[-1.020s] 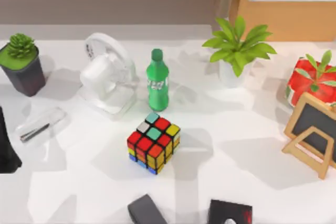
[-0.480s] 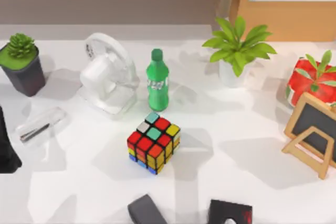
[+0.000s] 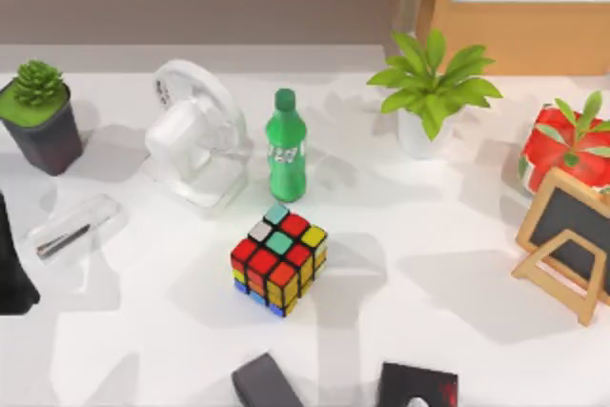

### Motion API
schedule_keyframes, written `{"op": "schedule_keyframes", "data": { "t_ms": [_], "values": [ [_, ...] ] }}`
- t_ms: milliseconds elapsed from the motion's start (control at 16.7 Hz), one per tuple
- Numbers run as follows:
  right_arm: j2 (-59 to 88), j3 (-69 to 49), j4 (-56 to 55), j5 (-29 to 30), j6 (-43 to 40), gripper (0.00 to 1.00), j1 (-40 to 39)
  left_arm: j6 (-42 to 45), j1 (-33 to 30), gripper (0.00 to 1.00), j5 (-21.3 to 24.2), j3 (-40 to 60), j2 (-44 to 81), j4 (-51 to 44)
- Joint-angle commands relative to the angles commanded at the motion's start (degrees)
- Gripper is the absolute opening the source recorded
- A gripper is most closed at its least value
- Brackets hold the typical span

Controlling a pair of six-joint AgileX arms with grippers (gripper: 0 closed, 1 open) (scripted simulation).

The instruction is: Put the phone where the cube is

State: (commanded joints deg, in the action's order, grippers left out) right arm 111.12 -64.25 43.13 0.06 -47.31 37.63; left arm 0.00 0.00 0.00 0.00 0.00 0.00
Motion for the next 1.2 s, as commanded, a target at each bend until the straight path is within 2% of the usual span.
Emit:
{"op": "schedule_keyframes", "data": {
  "t_ms": [1200],
  "values": [
    [-4.1,-3.4,5.1,-0.3,1.1,0.00,-0.7,0.0,0.0,1.00,0.0,0.0,0.0,0.0]
  ]
}}
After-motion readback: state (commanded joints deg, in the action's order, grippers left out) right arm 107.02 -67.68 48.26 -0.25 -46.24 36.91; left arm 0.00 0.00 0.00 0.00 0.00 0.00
